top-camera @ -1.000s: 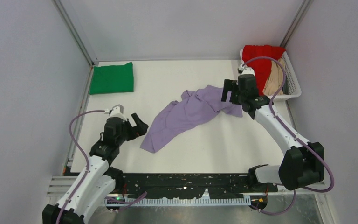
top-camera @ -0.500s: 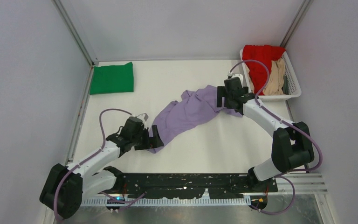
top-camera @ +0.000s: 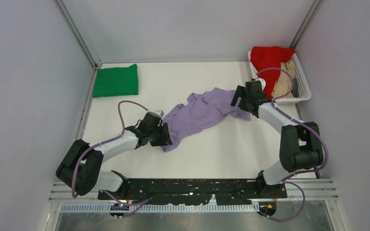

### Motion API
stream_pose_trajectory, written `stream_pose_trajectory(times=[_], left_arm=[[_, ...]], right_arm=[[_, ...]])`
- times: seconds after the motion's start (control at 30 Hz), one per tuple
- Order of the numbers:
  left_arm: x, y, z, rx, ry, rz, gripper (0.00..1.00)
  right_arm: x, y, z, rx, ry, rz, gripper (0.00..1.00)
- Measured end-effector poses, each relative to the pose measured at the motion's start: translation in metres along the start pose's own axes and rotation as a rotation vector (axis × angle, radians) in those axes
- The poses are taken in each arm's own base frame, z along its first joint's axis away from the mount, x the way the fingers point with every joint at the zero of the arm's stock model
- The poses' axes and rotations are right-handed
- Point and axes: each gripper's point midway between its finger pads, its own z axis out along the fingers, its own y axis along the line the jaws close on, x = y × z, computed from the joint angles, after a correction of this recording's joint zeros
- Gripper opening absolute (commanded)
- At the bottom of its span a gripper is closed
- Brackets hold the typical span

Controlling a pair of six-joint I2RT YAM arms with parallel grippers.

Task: Fold and stack the t-shirts
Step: Flatten out the tshirt

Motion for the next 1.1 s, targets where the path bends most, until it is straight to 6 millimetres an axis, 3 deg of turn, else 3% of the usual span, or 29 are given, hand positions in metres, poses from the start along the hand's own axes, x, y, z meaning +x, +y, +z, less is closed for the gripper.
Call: stream_pose_trajectory(times=[0.03,0.13,0.3,0.37,0.43,0.57,0.67,0.77,0.97,1.1], left_arm=[[-0.002,0.001,0.002,-0.005,-0.007,0.003,0.03],[-0.007,0.005,0.007,-0.036,-0.020,0.002,0.00],[-0.029,0.007,0.002,-0.083,-0.098,0.033,0.00],[-0.043,0.005,-0.009,-0.086,-0.165,0.052,0.00],[-0.062,-0.001,-0.028,-0.077,-0.262,0.073,0.00],[-0.110,-0.019,-0.085,-0.045,-0.503,0.112,0.00],[-0.140,-0.030,-0.135,-0.024,-0.681,0.129,0.00],[-0.158,-0.038,-0.180,-0.003,-0.821,0.145,0.00],[-0.179,-0.050,-0.270,0.043,-1.074,0.182,0.00],[-0.191,-0.063,-0.339,0.091,-1.248,0.209,0.00]], right_arm=[[0.001,0.000,0.003,-0.007,0.002,0.011,0.86],[0.006,0.010,0.016,-0.045,0.014,0.038,0.72],[0.018,0.016,0.032,-0.080,0.024,0.058,0.17],[0.019,0.017,0.033,-0.092,0.013,0.062,0.08],[0.012,0.022,0.034,-0.112,-0.012,0.067,0.06],[-0.007,0.031,0.019,-0.158,-0.066,0.064,0.05],[-0.039,0.042,-0.016,-0.224,-0.162,0.057,0.05],[-0.079,0.054,-0.071,-0.316,-0.303,0.052,0.05],[-0.143,0.068,-0.204,-0.493,-0.597,0.014,0.05],[-0.170,0.069,-0.292,-0.581,-0.767,-0.022,0.05]])
